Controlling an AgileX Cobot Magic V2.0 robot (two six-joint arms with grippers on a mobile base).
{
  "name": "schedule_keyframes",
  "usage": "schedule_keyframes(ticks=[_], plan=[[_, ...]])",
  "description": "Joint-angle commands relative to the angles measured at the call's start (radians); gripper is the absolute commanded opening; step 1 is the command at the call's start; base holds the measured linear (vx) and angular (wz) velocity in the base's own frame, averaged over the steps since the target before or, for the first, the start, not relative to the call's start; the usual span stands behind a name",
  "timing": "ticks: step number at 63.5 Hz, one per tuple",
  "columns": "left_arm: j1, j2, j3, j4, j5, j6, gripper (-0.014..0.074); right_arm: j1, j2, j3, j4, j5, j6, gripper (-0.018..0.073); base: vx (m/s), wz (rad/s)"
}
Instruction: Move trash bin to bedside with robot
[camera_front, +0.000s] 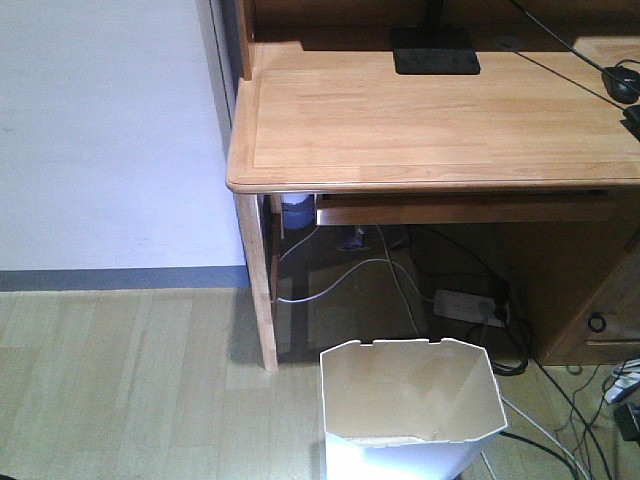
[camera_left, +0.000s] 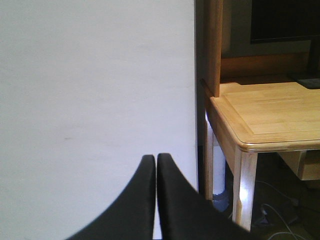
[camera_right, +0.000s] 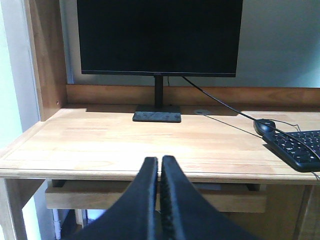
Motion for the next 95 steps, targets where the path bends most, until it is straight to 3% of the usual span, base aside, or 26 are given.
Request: schedule_keyframes(ticks=[1, 74, 95], plan=[[0.000, -0.005, -0.021, -0.005, -0.072, -0.004, -0.0006, 0.000, -0.012, 0.019, 0.001, -0.070, -0.007, -0.0009, 0.00, 0.00], [0.000, -0.005, -0.021, -0.005, -0.072, -0.004, -0.0006, 0.000, -0.012, 0.019, 0.001, -0.070, -0.007, -0.0009, 0.00, 0.00], [0.000, -0.005, -0.021, -0.005, -0.072, -0.004, -0.0006, 0.000, -0.010, -0.031, 0.035, -0.258, 0.004, -0.0009, 0.00, 0.00]])
